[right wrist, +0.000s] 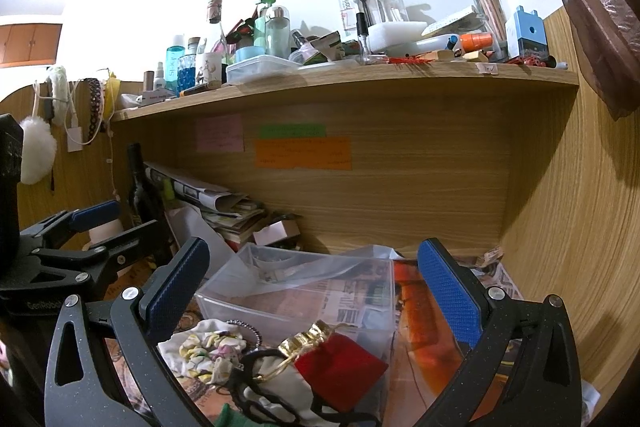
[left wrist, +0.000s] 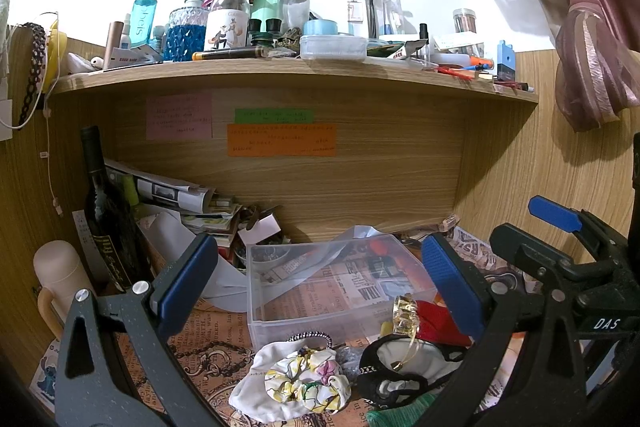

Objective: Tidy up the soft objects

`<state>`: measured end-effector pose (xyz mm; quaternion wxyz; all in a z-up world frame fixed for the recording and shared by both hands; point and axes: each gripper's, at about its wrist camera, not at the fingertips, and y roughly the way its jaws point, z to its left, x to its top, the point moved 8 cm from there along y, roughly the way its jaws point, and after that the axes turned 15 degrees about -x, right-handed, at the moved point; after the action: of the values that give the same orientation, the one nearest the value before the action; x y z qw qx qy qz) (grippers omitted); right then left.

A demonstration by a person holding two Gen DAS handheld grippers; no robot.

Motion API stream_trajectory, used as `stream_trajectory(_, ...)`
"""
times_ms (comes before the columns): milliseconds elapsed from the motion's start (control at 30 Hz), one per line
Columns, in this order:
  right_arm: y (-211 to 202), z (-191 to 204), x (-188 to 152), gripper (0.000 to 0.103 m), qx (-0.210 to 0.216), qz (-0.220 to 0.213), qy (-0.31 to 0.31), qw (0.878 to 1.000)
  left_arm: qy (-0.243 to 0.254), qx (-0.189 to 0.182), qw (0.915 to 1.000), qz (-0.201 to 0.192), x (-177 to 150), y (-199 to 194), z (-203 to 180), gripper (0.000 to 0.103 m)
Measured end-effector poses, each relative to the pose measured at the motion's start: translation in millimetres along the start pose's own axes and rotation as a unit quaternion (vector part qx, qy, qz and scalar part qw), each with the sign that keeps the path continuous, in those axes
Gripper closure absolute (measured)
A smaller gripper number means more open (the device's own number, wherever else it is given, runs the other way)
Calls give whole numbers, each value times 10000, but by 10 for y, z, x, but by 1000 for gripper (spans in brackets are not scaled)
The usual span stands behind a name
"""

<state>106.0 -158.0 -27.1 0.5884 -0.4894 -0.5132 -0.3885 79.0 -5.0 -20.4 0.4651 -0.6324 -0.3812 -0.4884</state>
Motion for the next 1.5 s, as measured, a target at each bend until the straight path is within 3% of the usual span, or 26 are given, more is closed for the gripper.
stream_trajectory(1133,-13,50,17,0,62,10,45,10000,8,-8,10000,7,5,15,-22,0)
stream_trajectory(1500,148,33,-201,0,47,338,-54,9994,-183,-158,9990,371,-237,162,43,2)
